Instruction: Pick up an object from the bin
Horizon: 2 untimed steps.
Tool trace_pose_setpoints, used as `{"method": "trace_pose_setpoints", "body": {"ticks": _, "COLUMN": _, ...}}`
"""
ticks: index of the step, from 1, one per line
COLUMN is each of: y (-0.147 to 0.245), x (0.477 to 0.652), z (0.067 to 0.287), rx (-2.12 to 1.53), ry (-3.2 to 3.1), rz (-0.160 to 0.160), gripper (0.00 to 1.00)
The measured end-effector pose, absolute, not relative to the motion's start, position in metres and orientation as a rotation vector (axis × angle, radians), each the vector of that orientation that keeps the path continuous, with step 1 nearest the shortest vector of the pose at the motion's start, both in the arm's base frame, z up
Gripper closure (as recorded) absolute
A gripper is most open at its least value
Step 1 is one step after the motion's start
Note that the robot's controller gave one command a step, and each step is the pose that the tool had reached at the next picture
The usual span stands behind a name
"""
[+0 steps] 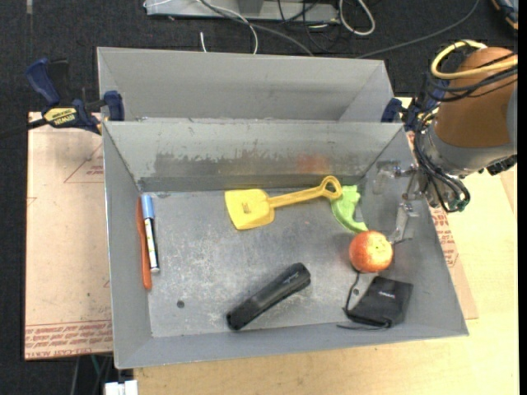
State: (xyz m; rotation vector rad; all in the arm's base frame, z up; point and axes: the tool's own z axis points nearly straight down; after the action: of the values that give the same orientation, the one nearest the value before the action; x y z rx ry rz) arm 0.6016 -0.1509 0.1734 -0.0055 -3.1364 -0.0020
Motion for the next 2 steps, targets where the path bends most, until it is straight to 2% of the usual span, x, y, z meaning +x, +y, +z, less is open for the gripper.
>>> {"method": "trace_pose_setpoints", "body": {"ticks": 1, "y": -0.15, "x": 0.603, "z": 0.178, "rx": -0.001, "ry": -3.144, "rz": 0.001, "gripper": 0.0}}
{"method": "trace_pose_setpoints", "body": {"ticks": 2, "y": -0.144, "x": 0.557, "z": 0.099, "rx": 0.129, "ry": -3.142, "rz": 0.001, "gripper": 0.0}}
